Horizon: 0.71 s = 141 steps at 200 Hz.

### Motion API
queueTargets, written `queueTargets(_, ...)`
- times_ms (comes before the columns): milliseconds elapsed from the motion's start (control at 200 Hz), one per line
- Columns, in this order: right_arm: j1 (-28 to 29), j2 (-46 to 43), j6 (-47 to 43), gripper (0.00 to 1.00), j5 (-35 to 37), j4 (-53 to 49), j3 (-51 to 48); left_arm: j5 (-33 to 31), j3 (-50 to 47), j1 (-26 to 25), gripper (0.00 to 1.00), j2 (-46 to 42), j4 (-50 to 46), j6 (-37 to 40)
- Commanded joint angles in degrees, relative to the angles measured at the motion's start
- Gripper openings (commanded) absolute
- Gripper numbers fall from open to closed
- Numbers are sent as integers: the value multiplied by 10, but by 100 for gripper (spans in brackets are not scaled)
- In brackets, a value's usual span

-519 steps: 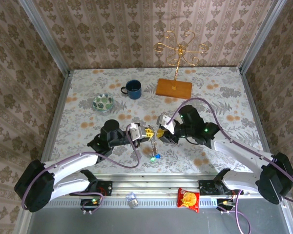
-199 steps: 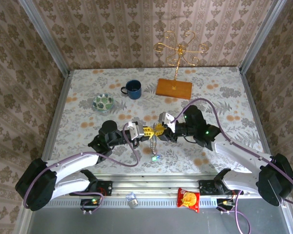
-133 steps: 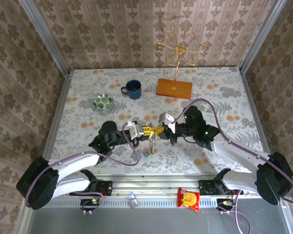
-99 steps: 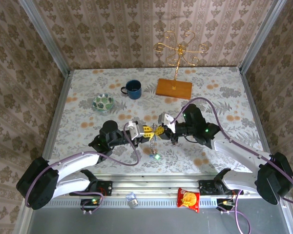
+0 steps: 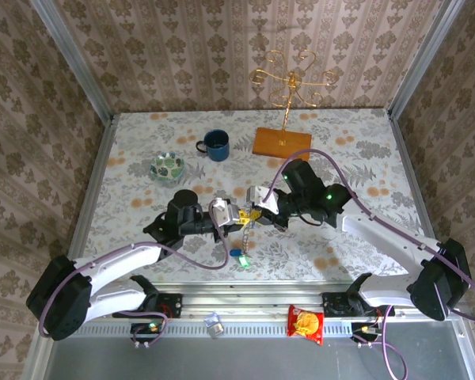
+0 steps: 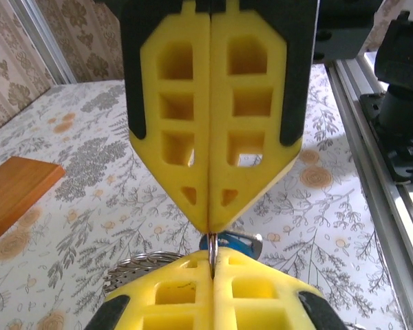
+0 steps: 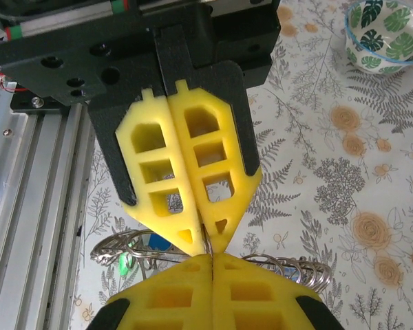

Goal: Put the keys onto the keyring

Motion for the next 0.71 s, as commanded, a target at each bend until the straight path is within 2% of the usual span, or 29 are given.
queueTargets(0, 0, -6, 4, 0, 9, -23, 7, 4, 17, -3, 0, -8, -18, 24)
queueTargets(215, -26, -18, 50, 0, 4, 12, -55, 4, 7, -2, 0, -18, -1, 20)
queueTargets(425, -26, -10, 102, 0, -24, 84, -86, 4, -14, -2, 0, -16, 70, -17)
queueTargets(560, -37, -49, 126, 24, -35, 162, -127, 4, -30, -2, 0, -10, 121, -52)
queueTargets(700, -41, -80, 122, 32, -49, 220, -166, 12, -42, -1, 0, -2, 175, -85)
